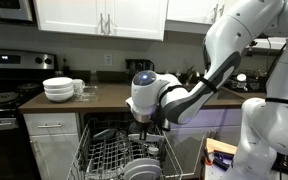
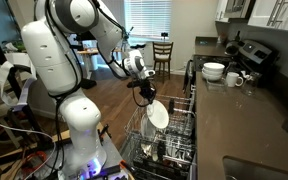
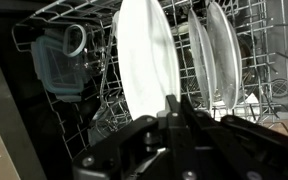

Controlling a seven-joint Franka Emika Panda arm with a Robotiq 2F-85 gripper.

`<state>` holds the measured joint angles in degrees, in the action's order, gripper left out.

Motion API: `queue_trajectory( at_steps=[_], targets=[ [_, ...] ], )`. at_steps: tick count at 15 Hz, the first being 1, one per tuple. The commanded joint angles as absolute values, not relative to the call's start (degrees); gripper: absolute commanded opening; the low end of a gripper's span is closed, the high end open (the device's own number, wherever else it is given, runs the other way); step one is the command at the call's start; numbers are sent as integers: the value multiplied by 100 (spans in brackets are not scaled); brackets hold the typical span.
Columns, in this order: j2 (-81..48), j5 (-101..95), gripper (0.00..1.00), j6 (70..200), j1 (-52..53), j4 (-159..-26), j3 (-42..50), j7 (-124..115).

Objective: Put the plates near each other in the dishwasher

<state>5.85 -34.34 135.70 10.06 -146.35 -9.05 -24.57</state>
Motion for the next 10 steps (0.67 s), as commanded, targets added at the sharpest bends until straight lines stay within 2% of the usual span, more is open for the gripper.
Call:
queue_trajectory(
  at_steps=[1, 10],
  targets=[
    [608, -3074, 1, 13667, 899, -14644, -900, -2042],
    [679, -1836, 1, 14180, 762, -14737, -483, 306]
  ],
)
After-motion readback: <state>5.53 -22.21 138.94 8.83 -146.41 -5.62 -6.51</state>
